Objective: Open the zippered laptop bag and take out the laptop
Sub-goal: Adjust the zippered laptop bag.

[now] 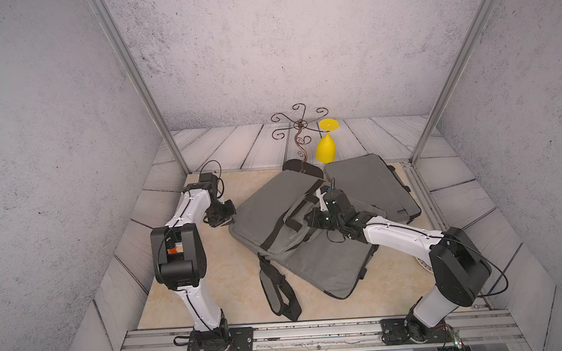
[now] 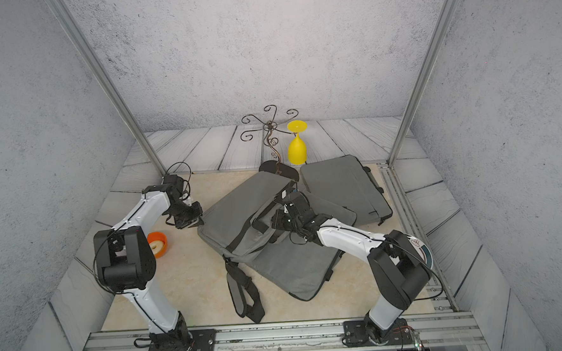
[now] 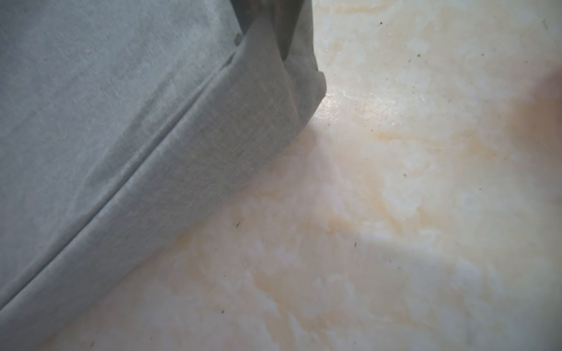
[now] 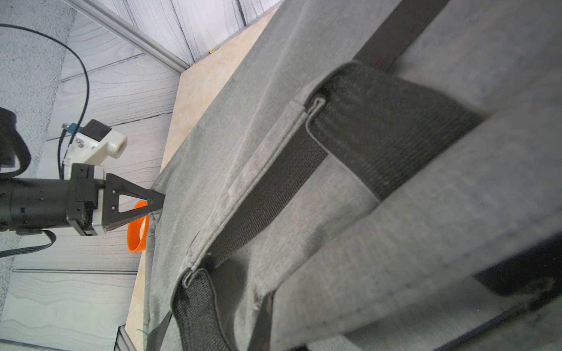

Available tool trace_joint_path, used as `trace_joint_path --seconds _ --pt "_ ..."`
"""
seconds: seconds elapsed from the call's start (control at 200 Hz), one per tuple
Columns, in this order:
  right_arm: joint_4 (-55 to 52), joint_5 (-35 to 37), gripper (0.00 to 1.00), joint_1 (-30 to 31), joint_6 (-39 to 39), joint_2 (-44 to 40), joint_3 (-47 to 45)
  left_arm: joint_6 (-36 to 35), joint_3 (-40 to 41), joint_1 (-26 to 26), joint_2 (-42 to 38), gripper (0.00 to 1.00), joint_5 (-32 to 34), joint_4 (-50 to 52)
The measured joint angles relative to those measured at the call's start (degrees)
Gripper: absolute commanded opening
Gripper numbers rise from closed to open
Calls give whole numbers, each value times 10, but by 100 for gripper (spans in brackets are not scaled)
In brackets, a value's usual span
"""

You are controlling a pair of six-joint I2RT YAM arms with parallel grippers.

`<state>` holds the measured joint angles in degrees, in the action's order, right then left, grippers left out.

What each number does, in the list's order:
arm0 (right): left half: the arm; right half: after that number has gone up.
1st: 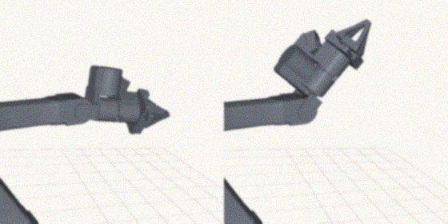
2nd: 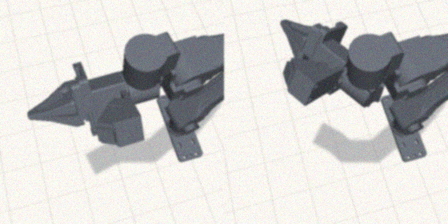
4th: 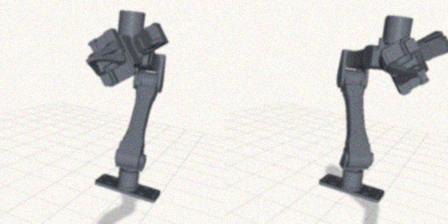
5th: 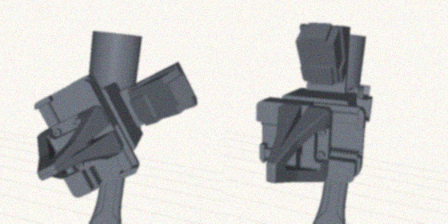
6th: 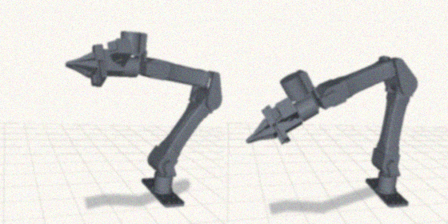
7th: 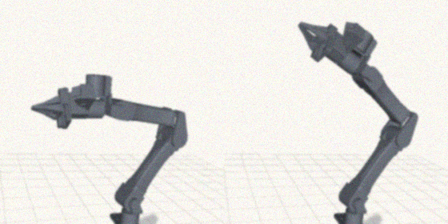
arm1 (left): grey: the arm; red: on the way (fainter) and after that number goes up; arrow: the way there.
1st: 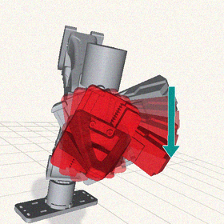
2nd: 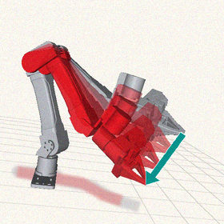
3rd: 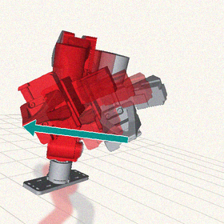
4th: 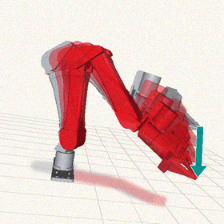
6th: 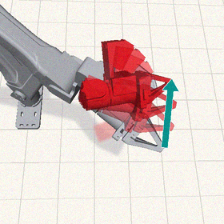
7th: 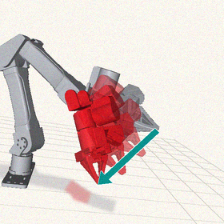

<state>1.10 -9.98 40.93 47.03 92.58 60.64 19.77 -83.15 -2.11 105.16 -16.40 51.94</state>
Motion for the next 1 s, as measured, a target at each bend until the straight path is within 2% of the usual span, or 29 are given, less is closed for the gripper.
trace_joint_path --seconds 0.475,0.731,1.001 --pt "-11 -4 1 95 -63 0 24 -50 1 -67 -40 0 15 33" --pt "-16 48 0 131 -72 -1 14 -85 -43 -44 -18 0 10 21" --pt "-3 130 5 152 -49 -37 -40 -94 -60 -12 28 0 -41 -16"
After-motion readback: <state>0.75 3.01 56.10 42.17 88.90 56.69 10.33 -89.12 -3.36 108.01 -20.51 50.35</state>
